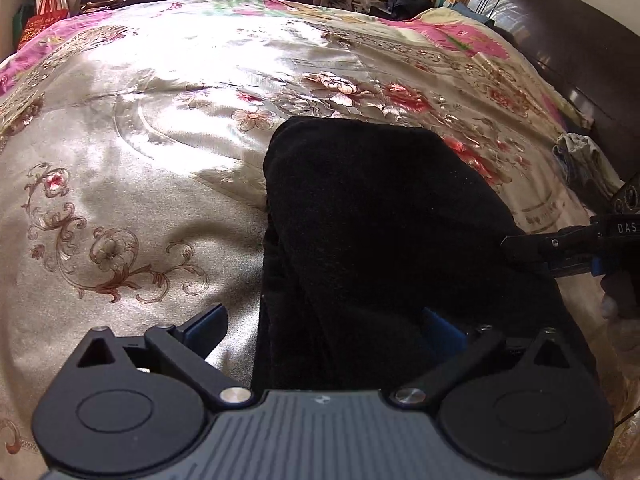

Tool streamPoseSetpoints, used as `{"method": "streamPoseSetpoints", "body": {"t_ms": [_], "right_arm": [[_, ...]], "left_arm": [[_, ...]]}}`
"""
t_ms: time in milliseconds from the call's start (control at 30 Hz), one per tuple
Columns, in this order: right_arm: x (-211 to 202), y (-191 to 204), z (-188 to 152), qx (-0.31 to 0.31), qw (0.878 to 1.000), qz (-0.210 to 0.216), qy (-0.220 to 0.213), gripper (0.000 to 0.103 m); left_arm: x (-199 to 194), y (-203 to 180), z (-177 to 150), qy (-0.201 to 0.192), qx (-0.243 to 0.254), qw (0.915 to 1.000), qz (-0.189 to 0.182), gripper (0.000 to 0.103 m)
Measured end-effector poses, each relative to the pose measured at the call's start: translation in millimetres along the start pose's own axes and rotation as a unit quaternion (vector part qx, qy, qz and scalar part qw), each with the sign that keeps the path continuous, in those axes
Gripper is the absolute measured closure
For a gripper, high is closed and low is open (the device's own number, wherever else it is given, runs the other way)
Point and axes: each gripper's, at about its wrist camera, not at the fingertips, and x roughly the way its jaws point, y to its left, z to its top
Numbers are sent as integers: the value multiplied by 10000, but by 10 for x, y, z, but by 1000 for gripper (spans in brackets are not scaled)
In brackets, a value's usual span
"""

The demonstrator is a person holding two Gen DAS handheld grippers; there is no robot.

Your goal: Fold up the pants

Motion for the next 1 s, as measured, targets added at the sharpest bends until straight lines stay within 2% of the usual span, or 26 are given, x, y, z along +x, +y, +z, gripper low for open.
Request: {"method": "streamPoseSetpoints", "body": {"t_ms": [133,267,367,400,433,467,533,567,667,800,1000], "right_arm": [[-107,19,2,-147,9999,-1,77,33],[50,-46,5,114,9998,176,46,32],[164,28,-13,-28,10000,65,-64,33],[161,34,-14,-26,10000,53,-69,35],[132,22,-10,33,10000,61,-72,43],[86,-17,-3,214,9996,144,-76,46],[-10,-81,6,517,9979,377,-135,61],[-47,-84,10,555,9974,427,-156,63],[-128,-36,32,403,9985,302,-205,66],[-270,-36,104,293,9990,235,-261,68],[-412,-145,343,122,9989,-118,-448,69]], "left_arm": [[-49,-16,27,38,111,9999,-35,0],[76,-96,44,127,-15,9996,-265,0],[136,-200,40,80,-92,9998,-156,0],[132,-217,39,67,-94,9998,-131,0],[116,-229,40,55,-91,9999,-116,0],[92,-250,49,46,-104,9999,-117,0],[48,-328,71,-4,-54,9999,-164,0],[38,-382,80,-23,18,9999,-124,0],[54,-542,120,-63,284,9996,-24,0],[70,-591,199,-110,212,9995,-200,0],[256,-771,398,-229,407,9984,-303,0]]}}
